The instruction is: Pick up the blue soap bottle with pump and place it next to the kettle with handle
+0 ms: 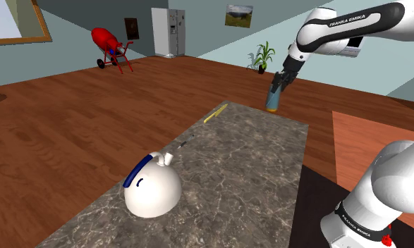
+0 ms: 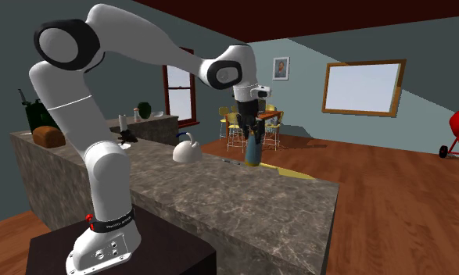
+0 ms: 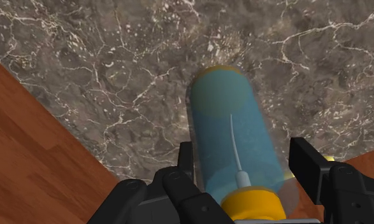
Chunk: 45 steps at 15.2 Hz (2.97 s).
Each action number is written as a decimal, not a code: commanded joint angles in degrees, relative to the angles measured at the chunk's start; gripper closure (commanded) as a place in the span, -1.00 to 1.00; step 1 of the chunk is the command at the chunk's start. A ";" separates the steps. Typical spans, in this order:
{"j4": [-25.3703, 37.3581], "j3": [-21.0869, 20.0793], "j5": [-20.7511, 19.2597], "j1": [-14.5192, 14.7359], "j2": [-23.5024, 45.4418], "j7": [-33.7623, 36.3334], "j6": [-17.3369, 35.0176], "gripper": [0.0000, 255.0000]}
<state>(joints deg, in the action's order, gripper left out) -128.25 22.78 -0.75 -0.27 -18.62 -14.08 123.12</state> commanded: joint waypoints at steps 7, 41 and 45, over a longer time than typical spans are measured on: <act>5.54 -0.65 -0.26 0.08 -0.83 0.80 -6.31 1.00; 5.27 -30.33 1.24 10.00 -5.81 39.23 -10.93 1.00; 8.21 -34.69 1.13 11.42 -2.89 45.04 -11.05 1.00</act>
<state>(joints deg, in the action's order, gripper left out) -120.39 -10.91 0.37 10.79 -21.88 29.53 112.09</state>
